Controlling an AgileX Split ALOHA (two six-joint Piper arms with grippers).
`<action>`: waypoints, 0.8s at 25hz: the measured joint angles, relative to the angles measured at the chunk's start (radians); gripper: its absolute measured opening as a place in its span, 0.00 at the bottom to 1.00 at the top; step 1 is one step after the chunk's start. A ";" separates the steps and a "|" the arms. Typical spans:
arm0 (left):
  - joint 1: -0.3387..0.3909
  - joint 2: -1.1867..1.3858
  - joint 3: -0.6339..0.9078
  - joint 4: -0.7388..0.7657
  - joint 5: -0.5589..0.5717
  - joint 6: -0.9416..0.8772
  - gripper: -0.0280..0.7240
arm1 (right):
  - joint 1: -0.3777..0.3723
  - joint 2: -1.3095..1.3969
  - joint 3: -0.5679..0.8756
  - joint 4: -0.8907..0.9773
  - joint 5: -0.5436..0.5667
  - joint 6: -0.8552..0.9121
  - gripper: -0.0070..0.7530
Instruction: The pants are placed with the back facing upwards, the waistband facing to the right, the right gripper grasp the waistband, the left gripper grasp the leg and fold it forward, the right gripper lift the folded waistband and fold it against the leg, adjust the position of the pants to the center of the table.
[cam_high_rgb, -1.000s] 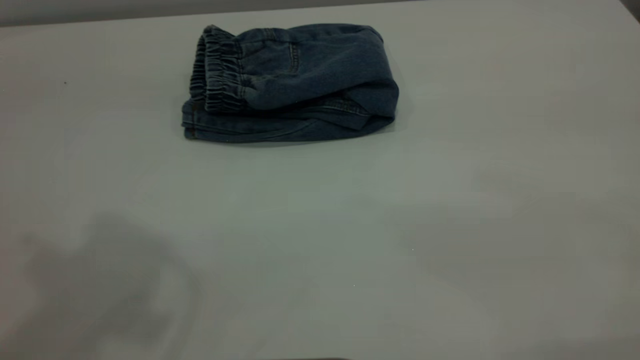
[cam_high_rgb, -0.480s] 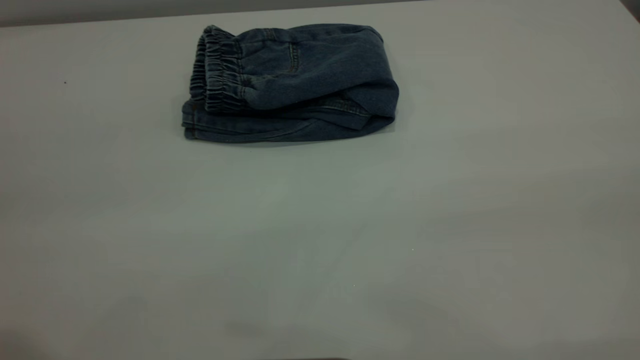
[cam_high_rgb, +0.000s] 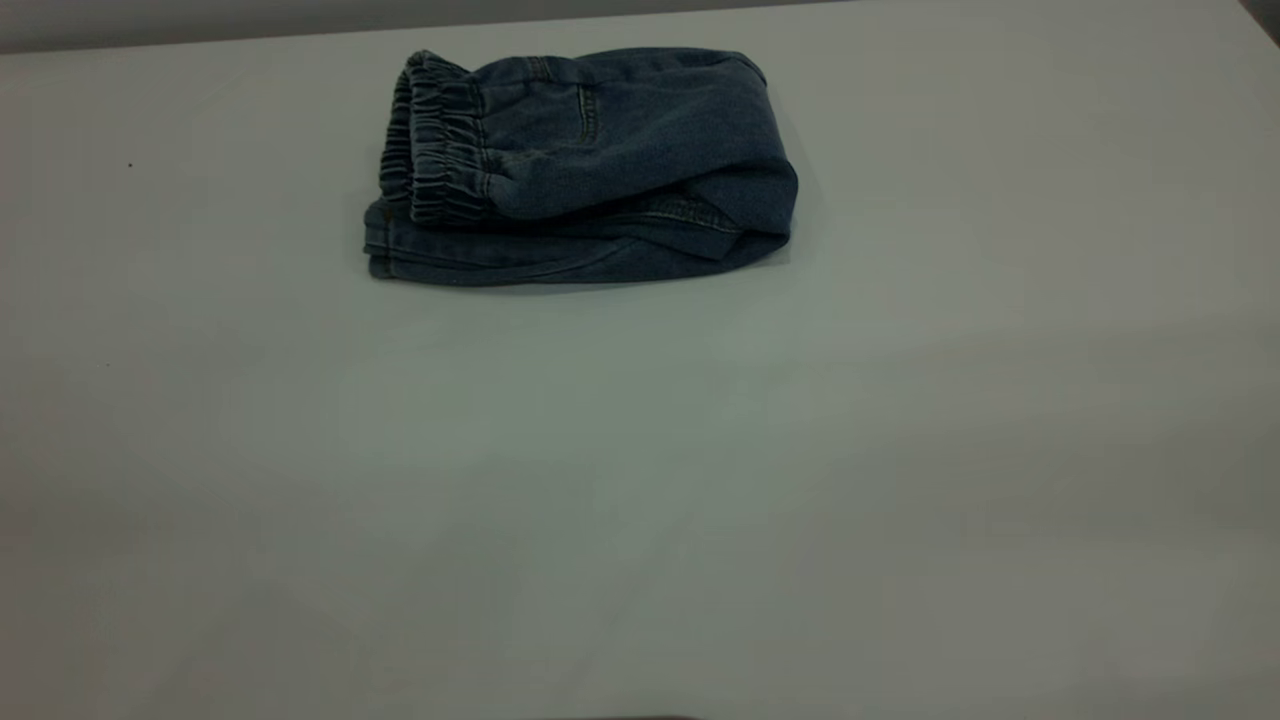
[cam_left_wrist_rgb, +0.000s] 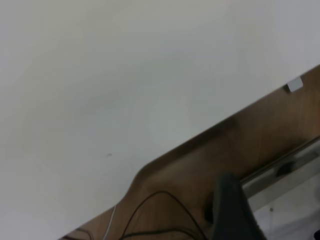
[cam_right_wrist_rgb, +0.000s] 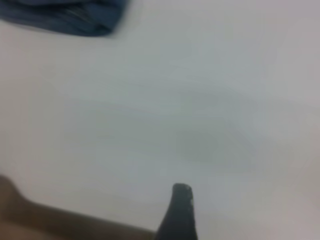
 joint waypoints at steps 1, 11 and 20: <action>0.000 -0.008 0.014 0.000 -0.003 0.000 0.54 | 0.000 -0.004 0.013 -0.008 -0.007 0.008 0.78; 0.000 -0.015 0.099 0.000 -0.076 0.000 0.54 | 0.000 -0.092 0.042 -0.023 -0.026 0.027 0.78; 0.000 -0.017 0.135 -0.002 -0.064 -0.011 0.54 | 0.000 -0.159 0.042 -0.024 -0.026 0.027 0.78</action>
